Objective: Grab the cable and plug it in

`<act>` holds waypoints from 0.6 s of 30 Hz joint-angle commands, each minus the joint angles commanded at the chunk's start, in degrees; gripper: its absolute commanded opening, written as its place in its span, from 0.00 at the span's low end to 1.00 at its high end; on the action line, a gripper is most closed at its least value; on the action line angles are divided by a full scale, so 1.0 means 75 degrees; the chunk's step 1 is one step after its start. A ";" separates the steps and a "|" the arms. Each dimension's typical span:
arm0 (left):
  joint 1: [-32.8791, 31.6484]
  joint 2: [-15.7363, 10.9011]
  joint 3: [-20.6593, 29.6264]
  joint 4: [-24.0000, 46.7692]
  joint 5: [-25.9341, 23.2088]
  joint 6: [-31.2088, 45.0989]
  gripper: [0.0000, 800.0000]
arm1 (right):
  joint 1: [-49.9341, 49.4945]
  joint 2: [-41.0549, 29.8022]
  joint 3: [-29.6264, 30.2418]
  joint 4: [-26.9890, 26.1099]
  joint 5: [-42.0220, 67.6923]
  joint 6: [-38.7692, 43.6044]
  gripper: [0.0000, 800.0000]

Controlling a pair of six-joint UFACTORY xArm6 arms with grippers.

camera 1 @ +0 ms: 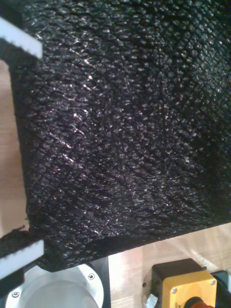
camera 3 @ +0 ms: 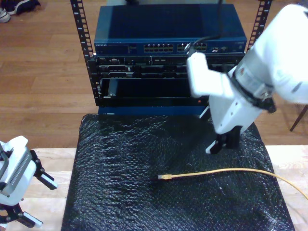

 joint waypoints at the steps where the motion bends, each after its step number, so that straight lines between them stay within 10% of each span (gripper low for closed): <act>1: -0.0082 0.0000 0.0012 -0.0070 -0.0047 -0.0047 1.00 | 0.0047 0.0023 0.0047 0.0000 -0.0117 0.0059 0.99; 18: -0.0750 0.0012 0.0328 -0.0141 -0.0797 -0.0867 1.00 | 0.1512 0.0551 0.1418 -0.1817 -0.2098 0.1512 0.99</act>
